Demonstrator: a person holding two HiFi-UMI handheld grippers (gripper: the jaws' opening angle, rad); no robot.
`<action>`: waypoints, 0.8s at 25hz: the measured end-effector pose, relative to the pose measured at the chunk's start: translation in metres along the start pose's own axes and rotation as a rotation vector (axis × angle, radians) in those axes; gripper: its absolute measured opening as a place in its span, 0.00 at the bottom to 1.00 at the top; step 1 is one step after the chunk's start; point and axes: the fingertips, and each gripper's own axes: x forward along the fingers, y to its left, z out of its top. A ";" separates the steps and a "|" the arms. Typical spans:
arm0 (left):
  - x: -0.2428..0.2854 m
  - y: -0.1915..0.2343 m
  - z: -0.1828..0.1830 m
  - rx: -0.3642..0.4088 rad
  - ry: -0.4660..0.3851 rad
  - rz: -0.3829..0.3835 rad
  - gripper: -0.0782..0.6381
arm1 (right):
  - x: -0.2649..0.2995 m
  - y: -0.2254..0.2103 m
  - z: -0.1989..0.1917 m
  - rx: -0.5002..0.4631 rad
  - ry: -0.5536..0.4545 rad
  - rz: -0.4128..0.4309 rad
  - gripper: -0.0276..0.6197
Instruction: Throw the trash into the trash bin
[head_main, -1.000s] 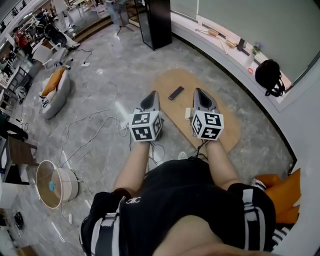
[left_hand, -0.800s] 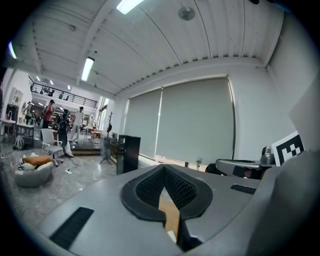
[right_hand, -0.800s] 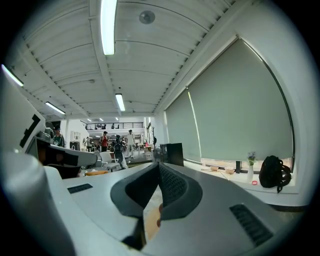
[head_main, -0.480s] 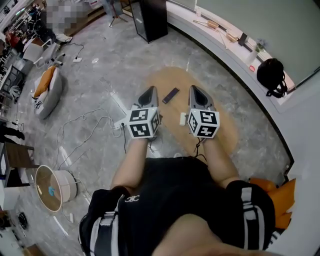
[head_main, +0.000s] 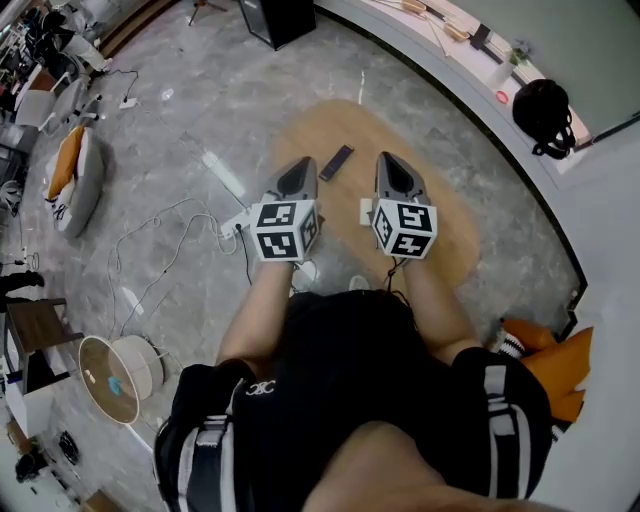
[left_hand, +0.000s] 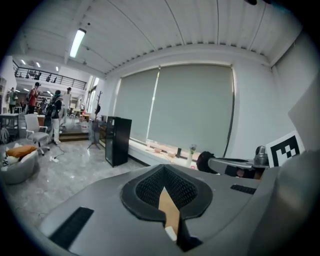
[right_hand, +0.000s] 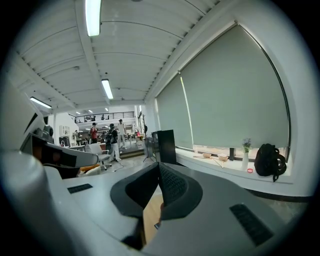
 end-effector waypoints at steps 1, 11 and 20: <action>0.004 0.002 -0.003 -0.003 0.008 -0.006 0.13 | 0.006 -0.002 -0.005 0.001 0.009 -0.010 0.06; 0.046 0.008 -0.078 0.014 0.182 -0.008 0.13 | 0.054 -0.031 -0.109 0.036 0.223 -0.047 0.17; 0.102 0.023 -0.206 -0.107 0.285 -0.002 0.13 | 0.089 -0.055 -0.275 0.081 0.466 -0.067 0.18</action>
